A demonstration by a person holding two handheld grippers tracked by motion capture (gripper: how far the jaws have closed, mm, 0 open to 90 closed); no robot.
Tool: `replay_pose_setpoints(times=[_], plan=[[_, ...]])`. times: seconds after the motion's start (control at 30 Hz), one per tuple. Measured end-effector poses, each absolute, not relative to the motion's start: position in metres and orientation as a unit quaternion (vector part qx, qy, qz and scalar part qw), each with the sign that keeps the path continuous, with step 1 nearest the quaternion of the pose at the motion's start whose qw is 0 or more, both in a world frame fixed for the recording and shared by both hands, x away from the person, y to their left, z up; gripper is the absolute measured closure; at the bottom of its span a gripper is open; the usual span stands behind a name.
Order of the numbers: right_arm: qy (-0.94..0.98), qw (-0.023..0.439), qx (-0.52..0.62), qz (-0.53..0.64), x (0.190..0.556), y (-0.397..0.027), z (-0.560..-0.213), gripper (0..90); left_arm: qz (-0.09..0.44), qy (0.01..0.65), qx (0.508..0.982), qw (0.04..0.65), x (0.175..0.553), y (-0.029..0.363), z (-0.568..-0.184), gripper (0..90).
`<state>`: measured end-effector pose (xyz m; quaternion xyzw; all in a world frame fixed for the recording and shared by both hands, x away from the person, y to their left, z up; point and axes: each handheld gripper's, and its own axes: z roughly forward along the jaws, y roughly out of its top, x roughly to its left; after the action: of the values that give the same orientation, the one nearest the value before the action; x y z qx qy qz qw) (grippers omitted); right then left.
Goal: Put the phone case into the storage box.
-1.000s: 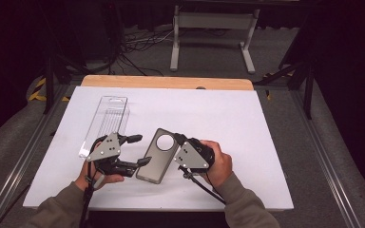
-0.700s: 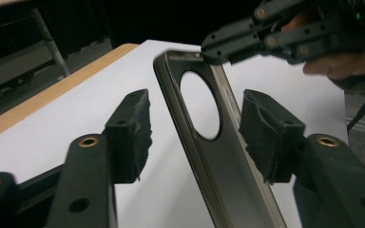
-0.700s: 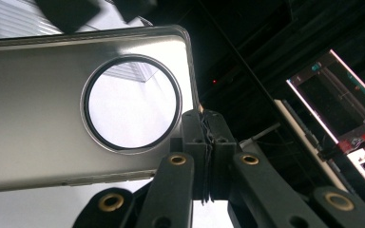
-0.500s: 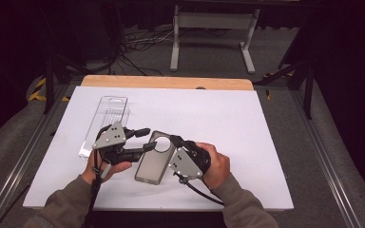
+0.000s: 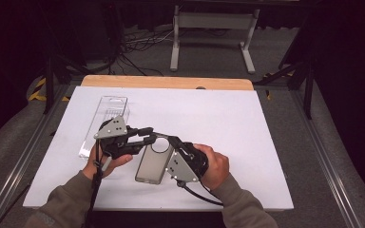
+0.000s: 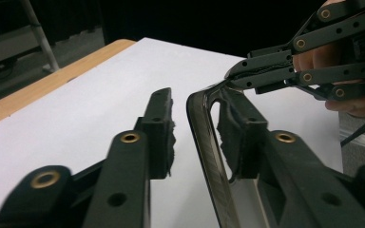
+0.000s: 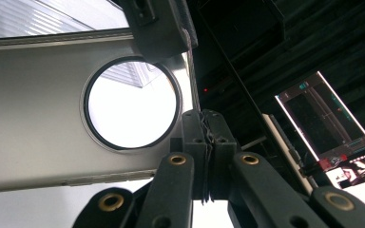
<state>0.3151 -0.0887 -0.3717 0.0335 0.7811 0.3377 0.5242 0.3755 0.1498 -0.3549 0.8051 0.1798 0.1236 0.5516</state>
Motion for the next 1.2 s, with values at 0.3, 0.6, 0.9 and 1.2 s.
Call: replay_pose_setpoints(times=[0.3,0.6,0.9,1.2], plan=[[0.778,0.541,0.011,0.320,0.312,-0.086,-0.375,89.5,0.105,0.186,0.819,0.533,0.378,0.151,-0.355,66.8],[0.771,0.553,-0.003,0.314,0.309,-0.084,-0.374,89.5,0.108,0.168,0.833,0.516,0.373,0.150,-0.347,75.8],[0.767,0.564,-0.017,0.306,0.306,-0.082,-0.372,89.2,0.118,0.164,0.839,0.505,0.370,0.150,-0.343,77.8],[0.759,0.578,-0.029,0.298,0.302,-0.080,-0.372,88.2,0.152,0.161,0.838,0.499,0.364,0.150,-0.342,80.4]])
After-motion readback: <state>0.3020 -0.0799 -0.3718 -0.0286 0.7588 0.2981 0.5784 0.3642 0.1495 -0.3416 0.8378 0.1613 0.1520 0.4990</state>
